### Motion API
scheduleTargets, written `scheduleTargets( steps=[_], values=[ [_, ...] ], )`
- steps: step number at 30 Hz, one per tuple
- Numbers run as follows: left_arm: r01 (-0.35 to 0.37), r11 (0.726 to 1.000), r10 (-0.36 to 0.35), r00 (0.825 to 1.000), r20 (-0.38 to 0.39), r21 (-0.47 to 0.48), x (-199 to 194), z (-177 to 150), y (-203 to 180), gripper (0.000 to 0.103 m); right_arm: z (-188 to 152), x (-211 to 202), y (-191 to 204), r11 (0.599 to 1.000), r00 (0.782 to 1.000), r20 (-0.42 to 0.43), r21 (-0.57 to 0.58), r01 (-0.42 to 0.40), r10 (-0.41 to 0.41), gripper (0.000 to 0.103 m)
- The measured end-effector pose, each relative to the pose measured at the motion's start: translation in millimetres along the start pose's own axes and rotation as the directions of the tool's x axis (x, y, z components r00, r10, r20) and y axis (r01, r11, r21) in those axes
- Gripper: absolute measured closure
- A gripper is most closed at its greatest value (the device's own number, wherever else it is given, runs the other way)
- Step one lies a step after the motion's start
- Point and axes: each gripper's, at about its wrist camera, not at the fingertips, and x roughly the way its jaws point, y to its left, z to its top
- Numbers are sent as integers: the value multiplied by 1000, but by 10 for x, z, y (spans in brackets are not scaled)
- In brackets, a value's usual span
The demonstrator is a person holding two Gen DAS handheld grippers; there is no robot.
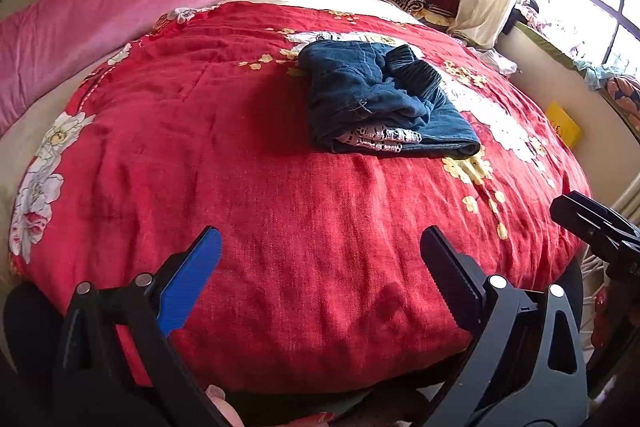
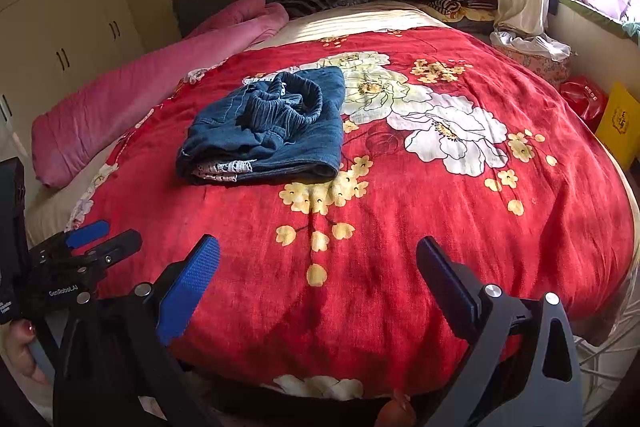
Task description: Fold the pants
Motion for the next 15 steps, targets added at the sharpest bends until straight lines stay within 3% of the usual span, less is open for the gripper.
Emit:
scheduleTargets(
  steps=[15],
  values=[
    [-4, 1000, 4, 1000, 1, -4, -14, 3, 11, 10, -1, -1, 4, 1000, 1000, -2, -1, 0, 0, 5]
  ],
)
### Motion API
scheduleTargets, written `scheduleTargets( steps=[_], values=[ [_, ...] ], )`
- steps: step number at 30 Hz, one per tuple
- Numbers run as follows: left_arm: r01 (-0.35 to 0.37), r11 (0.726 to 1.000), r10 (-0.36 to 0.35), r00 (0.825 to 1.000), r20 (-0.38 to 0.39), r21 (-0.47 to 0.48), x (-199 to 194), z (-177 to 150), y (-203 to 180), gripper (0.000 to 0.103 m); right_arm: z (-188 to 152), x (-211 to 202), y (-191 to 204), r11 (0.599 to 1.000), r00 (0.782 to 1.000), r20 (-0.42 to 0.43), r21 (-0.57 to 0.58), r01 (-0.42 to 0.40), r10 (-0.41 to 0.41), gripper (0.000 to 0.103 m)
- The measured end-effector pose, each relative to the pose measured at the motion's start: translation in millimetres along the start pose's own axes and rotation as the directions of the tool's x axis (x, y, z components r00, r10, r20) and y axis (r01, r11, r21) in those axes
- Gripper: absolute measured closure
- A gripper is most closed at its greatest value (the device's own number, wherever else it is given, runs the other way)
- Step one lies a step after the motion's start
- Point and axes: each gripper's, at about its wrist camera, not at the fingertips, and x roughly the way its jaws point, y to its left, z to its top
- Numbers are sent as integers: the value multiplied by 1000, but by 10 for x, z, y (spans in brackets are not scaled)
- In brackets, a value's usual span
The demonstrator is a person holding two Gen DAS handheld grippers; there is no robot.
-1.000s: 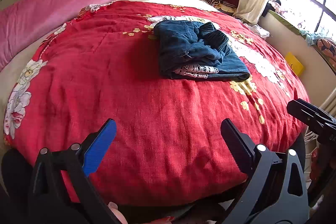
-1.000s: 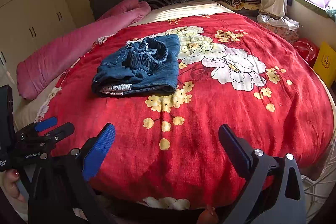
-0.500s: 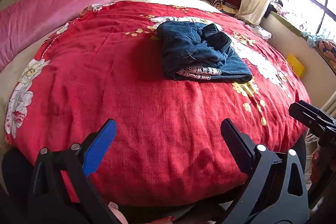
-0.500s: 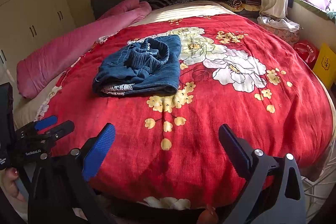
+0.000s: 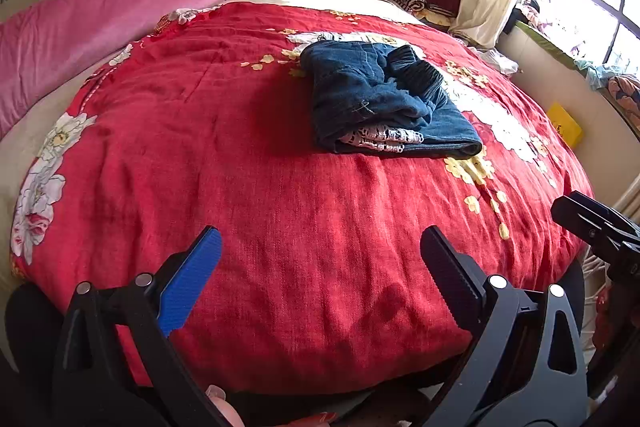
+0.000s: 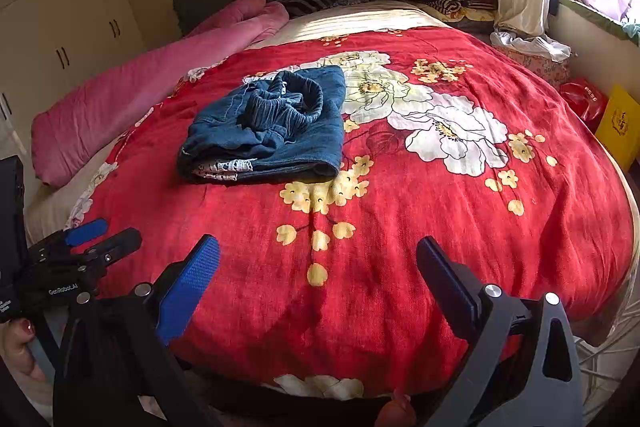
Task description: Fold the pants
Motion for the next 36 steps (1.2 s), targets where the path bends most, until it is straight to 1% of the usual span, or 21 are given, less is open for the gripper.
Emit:
scheduleTargets(
  steps=[32, 36],
  values=[
    [-28, 1000, 28, 1000, -4, 2, 27, 1, 27, 10, 4, 21, -1, 1000, 1000, -8, 0, 2, -2, 5],
    [-27, 1000, 27, 1000, -8, -10, 26, 0, 51, 10, 5, 31, -29, 1000, 1000, -8, 0, 1, -1, 5]
  ],
)
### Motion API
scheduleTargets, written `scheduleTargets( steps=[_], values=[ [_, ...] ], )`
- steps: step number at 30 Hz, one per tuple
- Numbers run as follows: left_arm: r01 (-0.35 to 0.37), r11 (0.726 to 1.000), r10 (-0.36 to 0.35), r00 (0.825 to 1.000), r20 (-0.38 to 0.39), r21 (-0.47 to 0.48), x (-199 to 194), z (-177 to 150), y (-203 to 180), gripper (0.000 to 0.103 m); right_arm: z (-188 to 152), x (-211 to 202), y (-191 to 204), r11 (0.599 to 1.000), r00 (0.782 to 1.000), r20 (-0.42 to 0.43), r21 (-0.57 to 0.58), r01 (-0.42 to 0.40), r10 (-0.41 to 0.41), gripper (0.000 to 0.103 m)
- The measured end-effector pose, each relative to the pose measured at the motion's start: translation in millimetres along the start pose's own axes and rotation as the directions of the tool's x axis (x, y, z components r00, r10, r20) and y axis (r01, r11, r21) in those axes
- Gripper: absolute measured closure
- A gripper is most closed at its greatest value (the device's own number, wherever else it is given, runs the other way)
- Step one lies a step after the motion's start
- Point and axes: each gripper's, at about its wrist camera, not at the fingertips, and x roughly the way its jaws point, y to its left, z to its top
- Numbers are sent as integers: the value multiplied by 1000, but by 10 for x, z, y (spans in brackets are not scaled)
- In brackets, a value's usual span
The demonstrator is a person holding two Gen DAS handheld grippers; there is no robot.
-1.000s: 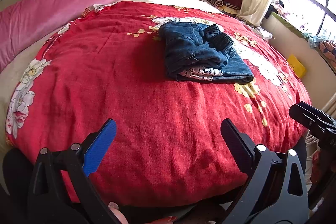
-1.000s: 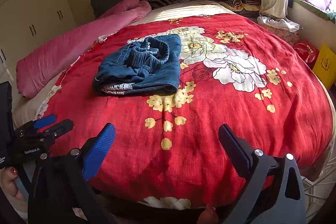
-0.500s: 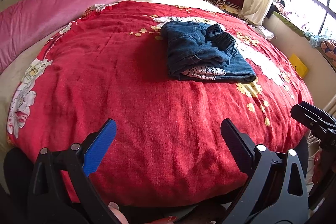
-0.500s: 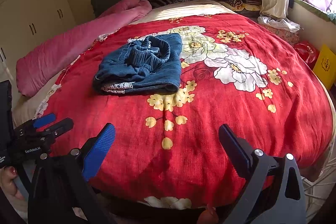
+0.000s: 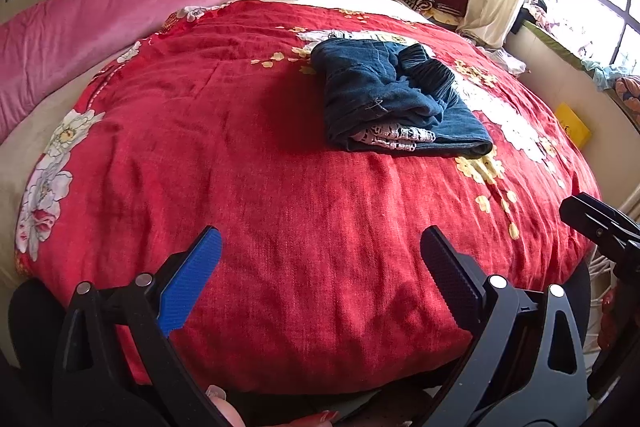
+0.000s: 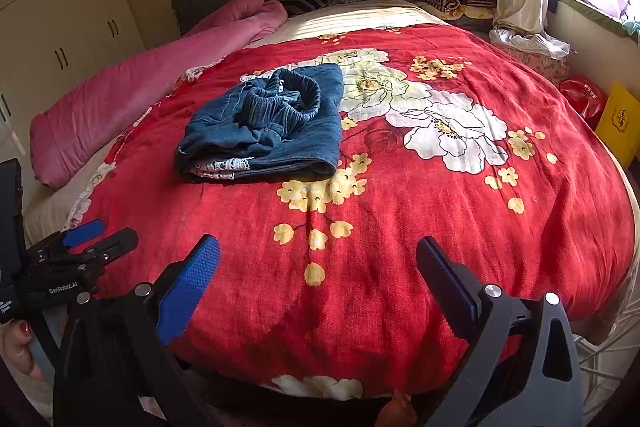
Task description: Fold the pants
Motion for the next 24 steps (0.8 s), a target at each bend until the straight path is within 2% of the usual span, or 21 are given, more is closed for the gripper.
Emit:
scheduleTargets(
  steps=[4, 10, 15, 19, 22, 24],
  values=[
    [-7, 1000, 7, 1000, 12, -18, -19, 3, 44, 10, 3, 18, -50, 1000, 1000, -2, 6, 3, -3, 5],
    [-66, 997, 66, 997, 29, -26, -9, 63, 145, 10, 39, 81, -264, 999, 1000, -5, 40, 31, -31, 5],
    [-49, 996, 53, 997, 53, -69, -35, 252, 403, 10, 161, 156, -606, 993, 997, -4, 85, 80, -80, 5],
    [-155, 980, 157, 988, 2, -128, 228, 581, 893, 10, 413, 251, -1077, 979, 986, 4, 121, 167, -169, 5],
    [-230, 959, 222, 973, -70, -165, 575, 891, 1382, 10, 683, 427, -1562, 955, 965, -18, 140, 261, -261, 5],
    [-299, 937, 281, 953, -117, -182, 832, 1101, 1687, 10, 871, 603, -1942, 929, 946, -53, 177, 325, -321, 5]
  ],
)
